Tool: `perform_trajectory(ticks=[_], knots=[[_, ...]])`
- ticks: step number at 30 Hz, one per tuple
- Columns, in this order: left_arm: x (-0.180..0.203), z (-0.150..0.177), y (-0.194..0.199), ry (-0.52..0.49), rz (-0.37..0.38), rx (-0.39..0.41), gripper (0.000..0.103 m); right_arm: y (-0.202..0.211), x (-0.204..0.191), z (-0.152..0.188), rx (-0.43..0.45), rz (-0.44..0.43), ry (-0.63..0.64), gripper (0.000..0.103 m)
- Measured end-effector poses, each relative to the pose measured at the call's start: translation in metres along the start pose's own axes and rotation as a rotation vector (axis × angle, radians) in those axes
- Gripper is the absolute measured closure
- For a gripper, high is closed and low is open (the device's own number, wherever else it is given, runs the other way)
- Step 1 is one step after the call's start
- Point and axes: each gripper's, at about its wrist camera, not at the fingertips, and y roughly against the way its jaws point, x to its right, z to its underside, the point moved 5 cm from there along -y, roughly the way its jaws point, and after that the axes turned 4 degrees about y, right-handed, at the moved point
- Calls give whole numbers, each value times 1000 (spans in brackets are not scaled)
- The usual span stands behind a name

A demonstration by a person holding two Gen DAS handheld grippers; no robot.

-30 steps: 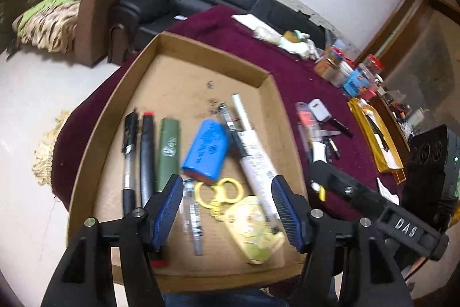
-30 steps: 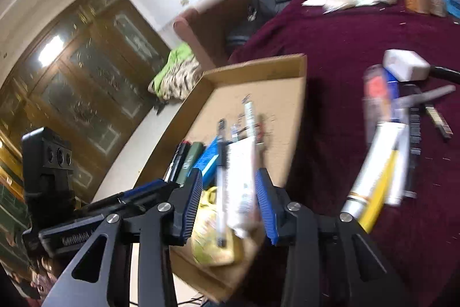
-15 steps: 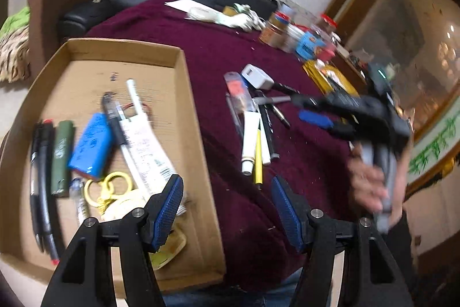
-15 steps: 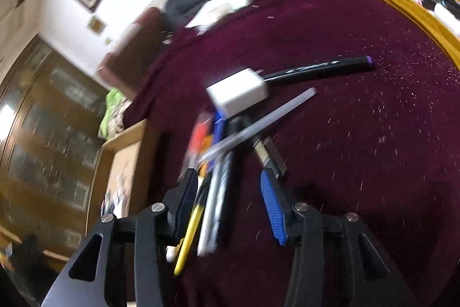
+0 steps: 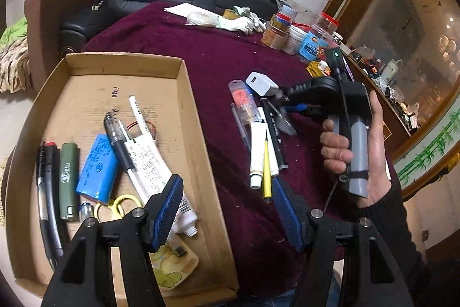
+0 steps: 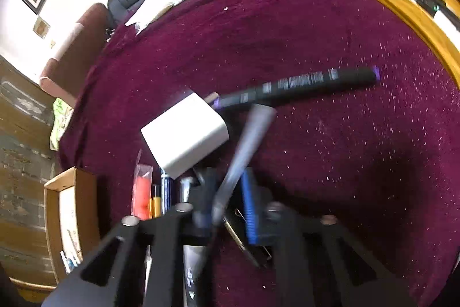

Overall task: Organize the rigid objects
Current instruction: 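Grasp a translucent white pen with the right tool while the left tool grasps a small white tube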

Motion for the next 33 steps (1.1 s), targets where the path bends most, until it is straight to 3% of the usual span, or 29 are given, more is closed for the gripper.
perform_trajectory(ticks=[1,4,9,12,18,26,30,33], knots=[[3,-1,-2,-5,-2,-4,36,1,6,3,-9,-15,-20,95],[16,-6,-9,-17,23,-22,36,11,25,15,-21,-169,-68,95],[40,-15,-36,-43,75,-110,36,52,41,53,53,-304,-8,95],[47,-21,-57,-51,84,-180,36,72,44,76,112,-299,33,95],[40,-35,-96,28,131,-339,37,78,47,97,203,-180,77,94],[48,-41,-109,-6,65,-357,42,71,46,95,199,-263,78,94],[41,-42,-111,-8,10,-369,60,74,49,98,201,-282,72,94],[44,-42,-99,1,40,-368,61,74,49,99,197,-289,73,94]])
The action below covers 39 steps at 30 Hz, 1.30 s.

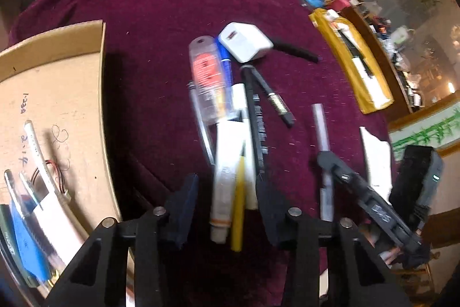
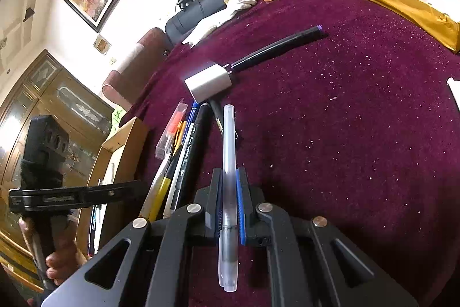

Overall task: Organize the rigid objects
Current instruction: 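Grasp a translucent white pen with the right tool while the left tool grasps a small white tube, then carry the translucent pen and small white tube into the tray, open both tools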

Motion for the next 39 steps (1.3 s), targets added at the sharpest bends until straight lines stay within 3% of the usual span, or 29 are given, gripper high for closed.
perform_trajectory(ticks=[3,6,8,9,11,16,21,24,27,35,38,39], knots=[[11,0,3,-69,-39,35,59,-1,1,0,-3,-4,-7,94],[4,-4,-18,-48,-86,-25,60,-2,1,0,-6,-5,-10,94],[3,-7,-20,-63,-116,-5,60,-2,1,0,-9,-4,-12,94],[4,-8,-22,-61,-109,-12,61,-3,2,1,-12,0,-16,94],[5,-7,-26,-51,-76,-45,84,-4,2,1,-16,-2,-17,94],[11,5,-27,-88,-77,-49,86,-4,1,1,-21,1,-13,94],[13,13,-24,-104,-75,26,86,-5,0,2,-22,9,-12,94],[15,16,-22,-129,-95,29,87,-6,0,2,-30,19,-9,94],[15,21,-5,-115,-83,96,87,-6,-3,4,-26,33,7,94],[-22,55,69,52,75,198,87,5,-20,5,58,119,123,94],[-40,66,98,69,44,267,87,11,-34,10,109,224,164,94],[-47,69,106,81,41,282,87,11,-45,16,93,147,131,94]])
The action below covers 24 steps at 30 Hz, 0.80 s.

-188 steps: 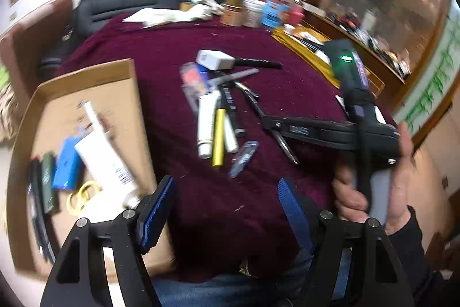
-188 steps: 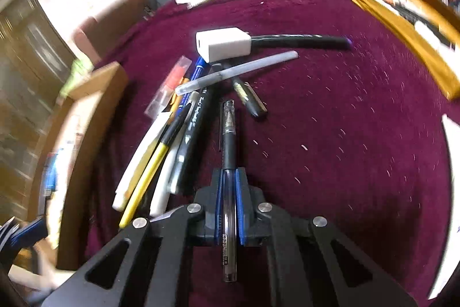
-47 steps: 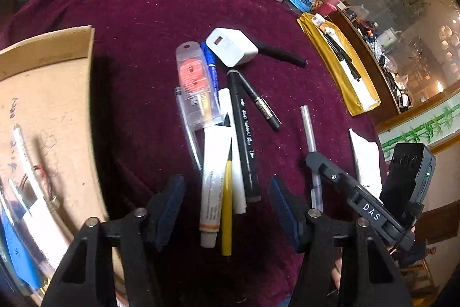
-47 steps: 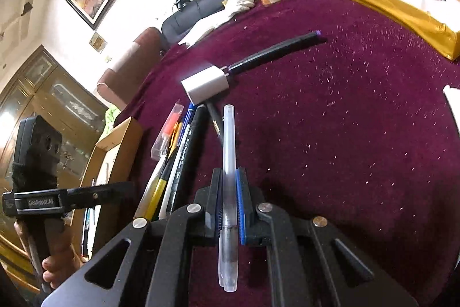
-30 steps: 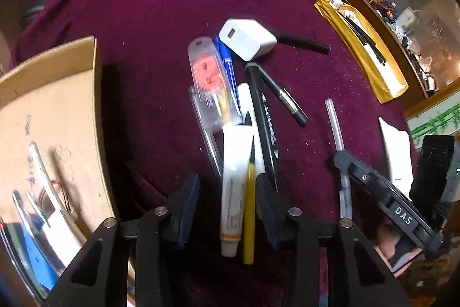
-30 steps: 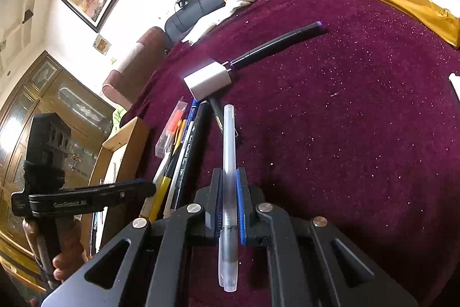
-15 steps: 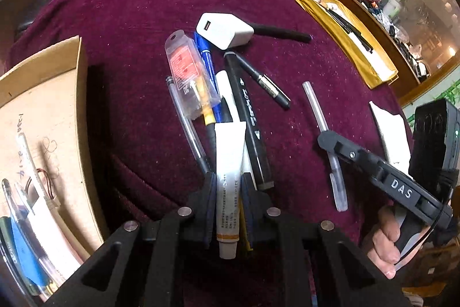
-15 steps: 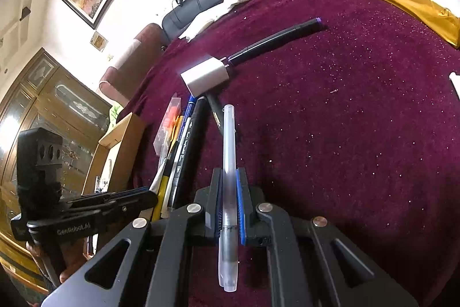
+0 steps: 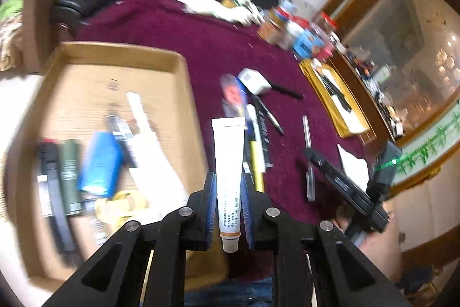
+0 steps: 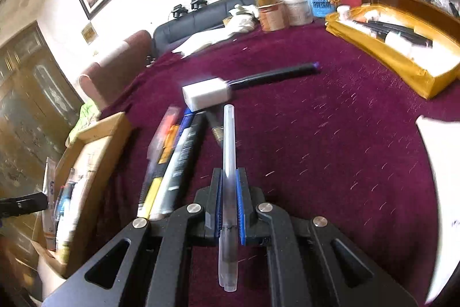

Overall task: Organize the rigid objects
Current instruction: 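Carry the translucent pen and small white tube into the tray, open both tools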

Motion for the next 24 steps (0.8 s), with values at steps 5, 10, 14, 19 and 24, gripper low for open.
perform_trajectory(ticks=[5,10,14,19,24], knots=[[-47,-16,32,81,-53,83,87,2,-74,1,-46,-250,37,94],[-92,-50,36,124,-131,126,87,-27,-145,-19,-118,-319,155,94],[-118,-76,15,131,-173,92,87,-70,-183,-34,-172,-263,235,94],[-146,-99,-20,148,-220,29,87,-123,-204,-43,-235,-193,288,94],[-152,-105,-48,117,-319,-4,87,-153,-209,-39,-274,-129,329,94]])
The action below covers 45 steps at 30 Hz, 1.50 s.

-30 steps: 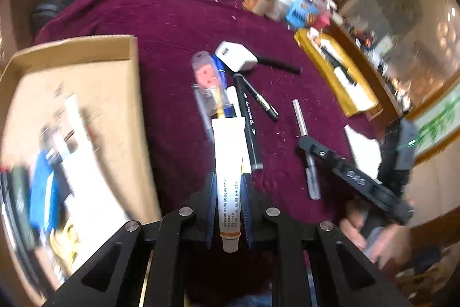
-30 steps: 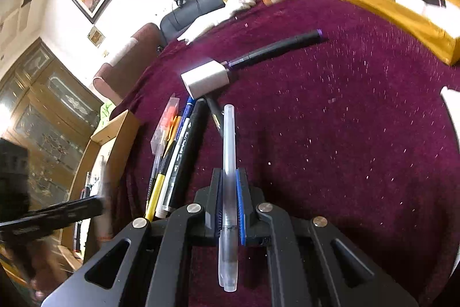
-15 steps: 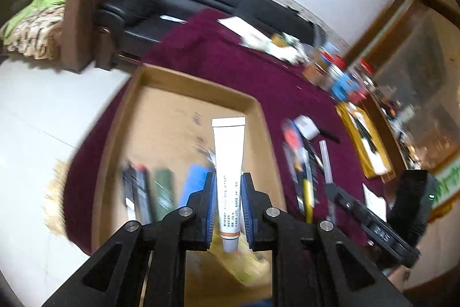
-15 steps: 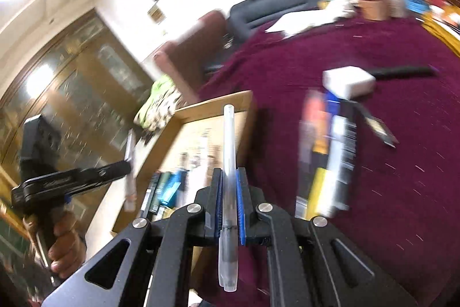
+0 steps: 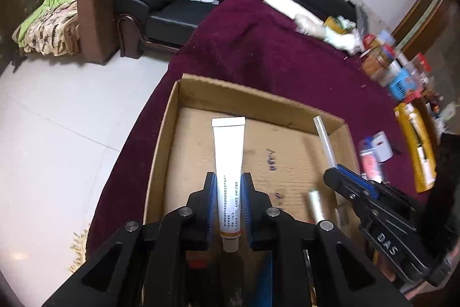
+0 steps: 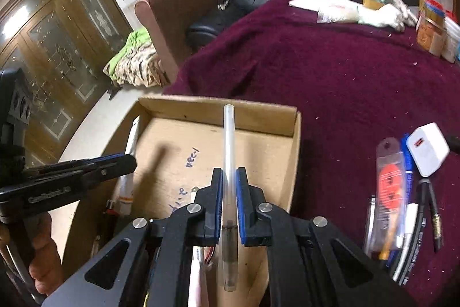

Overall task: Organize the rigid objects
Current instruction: 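Carry the translucent pen and small white tube into the tray, open both tools, then grasp a thin black pen with the right tool while the left tool grasps a black marker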

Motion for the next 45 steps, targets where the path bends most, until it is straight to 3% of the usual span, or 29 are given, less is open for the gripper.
perform_trajectory(ticks=[9,11,14,15,19,22,25,30,37,45], knots=[[3,3,-13,-45,-91,25,86,-15,4,-3,-74,-5,-17,94],[4,2,-14,-53,-94,32,85,-17,2,-5,-77,-2,-10,88],[5,3,-11,-64,-91,34,67,-16,-3,-7,-72,-22,2,75],[6,4,-7,-65,-91,41,55,-11,-4,-7,-55,-20,2,71],[17,14,29,-68,-82,144,37,29,0,1,36,-89,-17,60],[35,32,54,-89,-64,192,35,67,17,25,103,-179,-75,59],[63,59,72,-95,15,207,35,94,43,49,140,-199,-128,59],[111,97,84,-112,162,172,35,129,116,81,179,-121,-249,59],[152,124,79,-184,190,124,34,131,178,88,122,42,-284,66],[147,136,72,-177,213,85,34,77,209,57,-13,125,-248,70]])
